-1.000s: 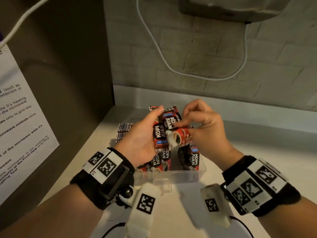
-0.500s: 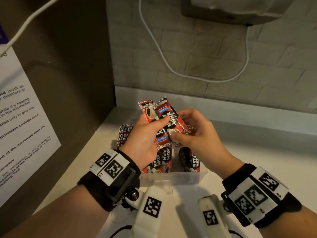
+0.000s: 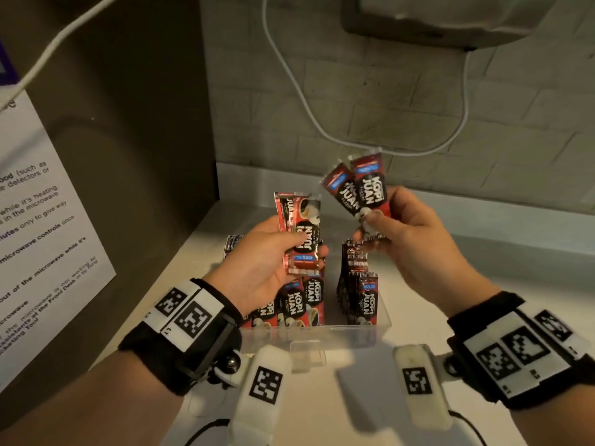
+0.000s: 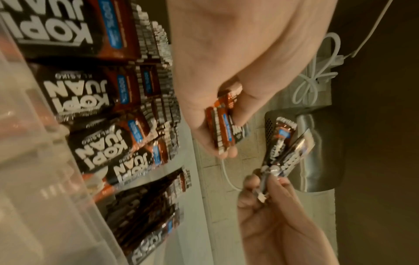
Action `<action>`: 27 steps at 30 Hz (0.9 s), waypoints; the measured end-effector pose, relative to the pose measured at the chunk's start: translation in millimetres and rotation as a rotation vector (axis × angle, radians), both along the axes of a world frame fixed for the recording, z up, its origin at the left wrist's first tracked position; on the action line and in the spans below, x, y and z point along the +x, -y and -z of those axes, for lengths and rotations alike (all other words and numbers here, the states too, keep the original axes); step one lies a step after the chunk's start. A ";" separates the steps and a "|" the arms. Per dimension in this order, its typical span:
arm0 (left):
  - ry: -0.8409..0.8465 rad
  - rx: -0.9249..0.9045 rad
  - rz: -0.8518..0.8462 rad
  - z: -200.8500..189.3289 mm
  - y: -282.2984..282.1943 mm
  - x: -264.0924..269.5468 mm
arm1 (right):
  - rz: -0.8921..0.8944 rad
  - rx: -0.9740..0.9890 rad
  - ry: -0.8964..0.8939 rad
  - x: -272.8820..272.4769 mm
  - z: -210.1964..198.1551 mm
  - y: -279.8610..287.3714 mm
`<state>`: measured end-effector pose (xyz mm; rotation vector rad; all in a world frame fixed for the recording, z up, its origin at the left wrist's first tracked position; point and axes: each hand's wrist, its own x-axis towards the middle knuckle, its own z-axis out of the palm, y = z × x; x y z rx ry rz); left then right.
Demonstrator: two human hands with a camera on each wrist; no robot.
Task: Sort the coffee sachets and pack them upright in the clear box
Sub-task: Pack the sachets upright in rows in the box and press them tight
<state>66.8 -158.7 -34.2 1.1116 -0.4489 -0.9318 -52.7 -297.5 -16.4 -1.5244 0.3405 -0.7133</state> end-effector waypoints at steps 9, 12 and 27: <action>0.241 0.209 0.126 1.0 -8.7 8.9 | -0.169 -0.422 -0.452 -6.9 -20.5 4.9; 0.286 0.238 0.176 1.6 -8.2 5.3 | -0.060 -0.512 -0.517 -0.8 -15.7 2.6; 0.127 0.191 0.340 -0.9 -8.4 -0.2 | -0.201 -0.330 -0.403 -4.2 -11.8 5.9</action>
